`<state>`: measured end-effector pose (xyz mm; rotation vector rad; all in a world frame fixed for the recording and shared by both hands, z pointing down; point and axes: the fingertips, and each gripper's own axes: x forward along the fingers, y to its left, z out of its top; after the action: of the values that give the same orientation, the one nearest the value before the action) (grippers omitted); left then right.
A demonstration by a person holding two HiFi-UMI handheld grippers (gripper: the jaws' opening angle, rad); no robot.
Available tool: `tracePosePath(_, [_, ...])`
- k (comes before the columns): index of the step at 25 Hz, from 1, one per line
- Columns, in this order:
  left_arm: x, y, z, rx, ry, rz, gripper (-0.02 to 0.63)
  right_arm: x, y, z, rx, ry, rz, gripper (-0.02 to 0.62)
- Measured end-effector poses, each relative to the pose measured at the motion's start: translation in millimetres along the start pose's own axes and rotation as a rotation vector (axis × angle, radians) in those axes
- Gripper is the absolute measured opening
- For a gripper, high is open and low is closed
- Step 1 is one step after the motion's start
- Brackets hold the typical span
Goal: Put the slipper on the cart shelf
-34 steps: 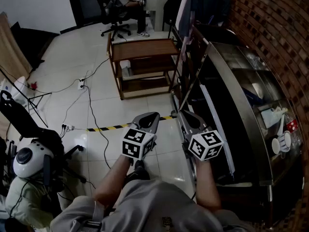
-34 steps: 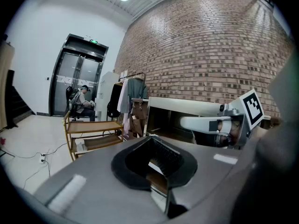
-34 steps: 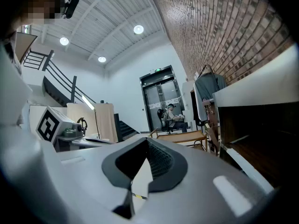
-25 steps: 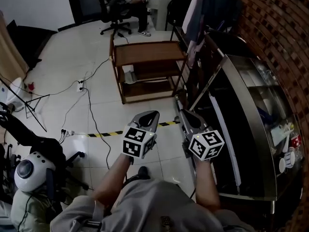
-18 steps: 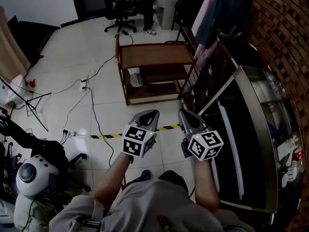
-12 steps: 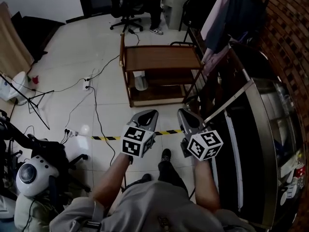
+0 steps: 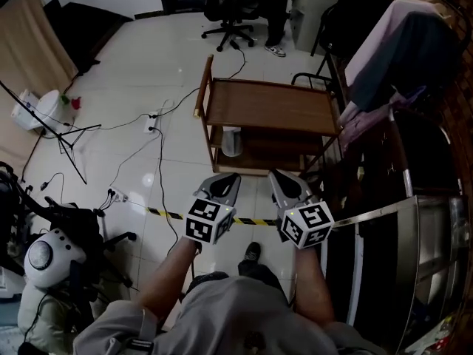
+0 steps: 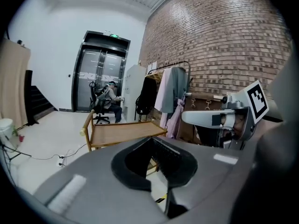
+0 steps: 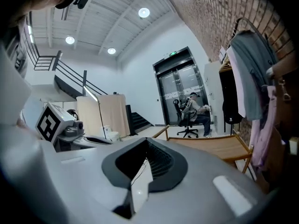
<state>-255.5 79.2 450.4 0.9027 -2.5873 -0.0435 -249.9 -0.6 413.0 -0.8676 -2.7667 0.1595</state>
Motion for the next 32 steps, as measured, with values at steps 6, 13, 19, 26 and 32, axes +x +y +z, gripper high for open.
tracePosePath(6, [59.1,47.5,-9.5,-0.043,0.033,0.089,0.008,71.2,-51.4,-19.7,0.002,0.069,0.065,0.0])
tracePosePath(13, [109.8,122.0,-30.6,-0.058,0.052,0.079,0.008,168.8,-85.3,-76.4,0.045,0.175,0.027,0.0])
tracePosePath(19, [165.2,198.9,-72.5,-0.068,0.107,0.053,0.008,270.8,-118.9,-159.4,0.058,0.271,-0.04,0.043])
tracePosePath(26, [207.0,263.2,-123.5,-0.101,0.168,0.063,0.008,369.4,-153.0,-275.4,0.118,0.422,-0.073,0.125])
tracePosePath(32, [224.9,291.1,-156.4,-0.124,0.175,0.077,0.008,425.4,-189.1,-342.2,0.117,0.487,-0.144,0.182])
